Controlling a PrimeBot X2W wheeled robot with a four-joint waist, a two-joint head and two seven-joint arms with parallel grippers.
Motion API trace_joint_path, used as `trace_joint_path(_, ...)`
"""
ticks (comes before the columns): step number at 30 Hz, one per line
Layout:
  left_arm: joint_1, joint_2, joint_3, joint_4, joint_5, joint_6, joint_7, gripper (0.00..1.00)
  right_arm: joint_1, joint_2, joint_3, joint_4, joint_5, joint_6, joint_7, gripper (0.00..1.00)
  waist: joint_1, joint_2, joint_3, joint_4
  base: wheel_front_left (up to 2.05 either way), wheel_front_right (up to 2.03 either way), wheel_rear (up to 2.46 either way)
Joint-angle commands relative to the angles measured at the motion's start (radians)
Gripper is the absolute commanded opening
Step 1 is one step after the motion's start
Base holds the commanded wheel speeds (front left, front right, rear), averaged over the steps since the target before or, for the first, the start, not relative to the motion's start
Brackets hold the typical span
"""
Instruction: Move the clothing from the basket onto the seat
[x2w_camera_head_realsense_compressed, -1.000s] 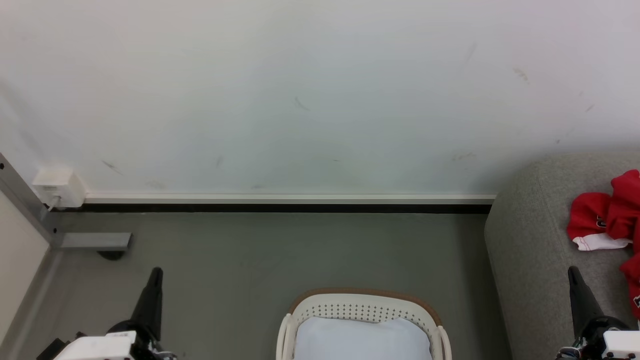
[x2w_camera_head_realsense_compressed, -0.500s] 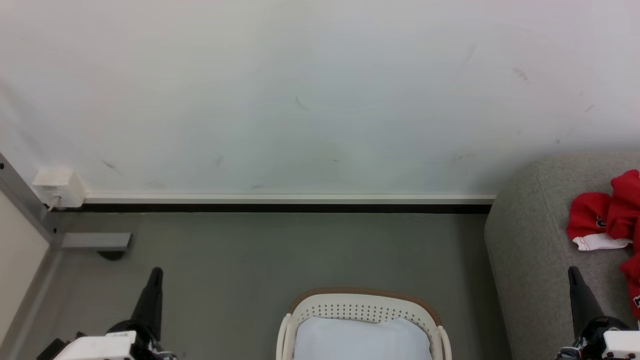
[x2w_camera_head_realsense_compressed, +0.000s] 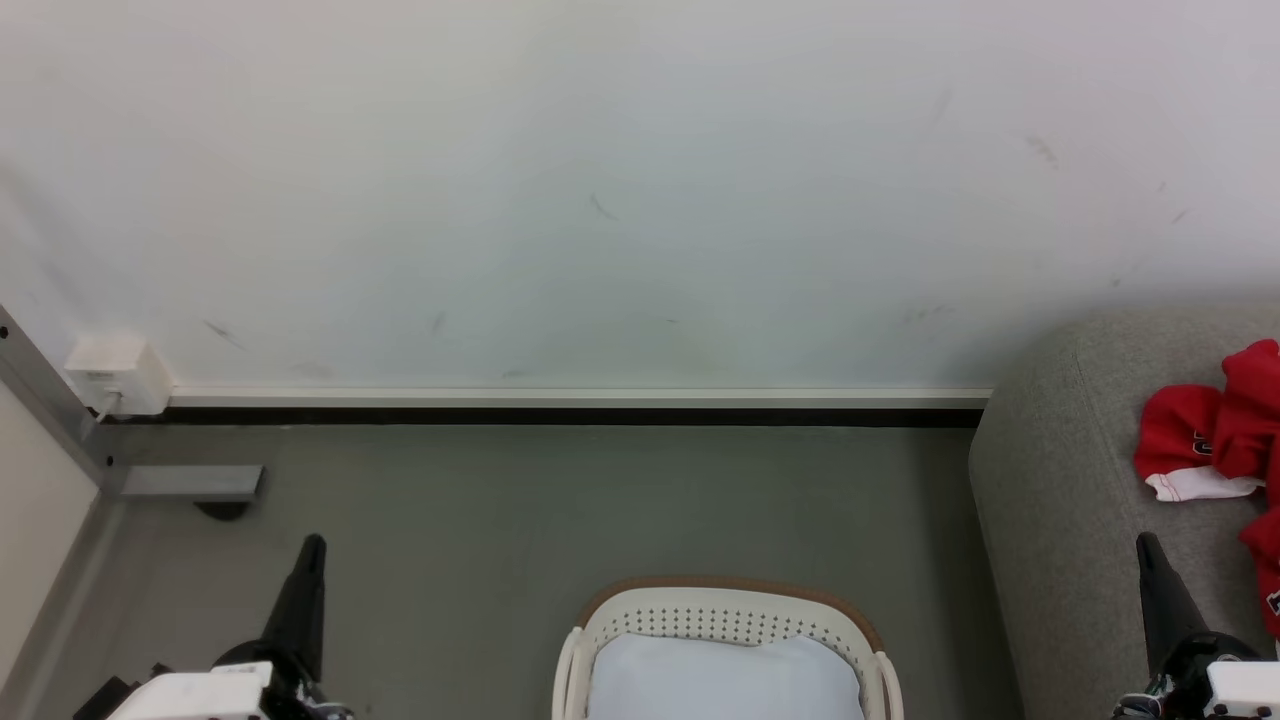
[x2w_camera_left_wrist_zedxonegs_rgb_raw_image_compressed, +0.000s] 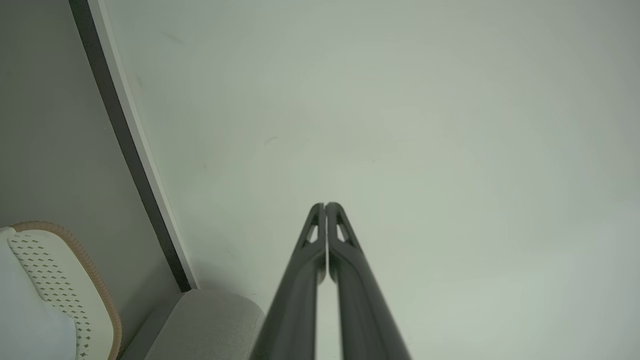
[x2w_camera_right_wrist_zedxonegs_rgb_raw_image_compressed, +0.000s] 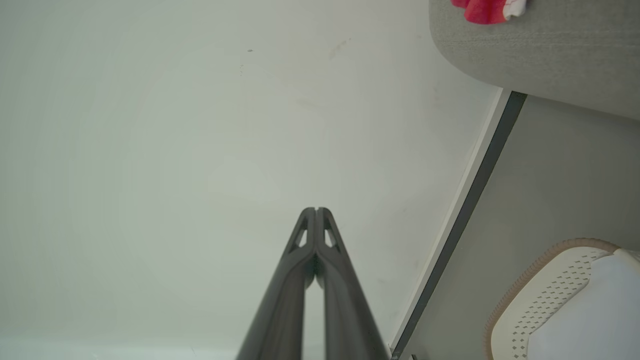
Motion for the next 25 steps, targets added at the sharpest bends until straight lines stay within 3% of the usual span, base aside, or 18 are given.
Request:
trace_joint_path(1, -0.009, 0.002, 0.002, -0.003, -0.013, 0.001, 0.004, 0.00, -0.014, -0.001, -0.004, -0.005, -0.007, -0.002, 0.002, 0.00, 0.0000, 0.0000, 0.000, 0.000, 0.00, 0.00, 0.00)
trace_joint_path(25, -0.009, 0.002, 0.002, -0.003, -0.013, 0.001, 0.004, 0.00, -0.014, 0.000, -0.005, -0.004, -0.008, -0.002, 0.003, 0.00, 0.0000, 0.0000, 0.000, 0.000, 0.00, 0.00, 0.00)
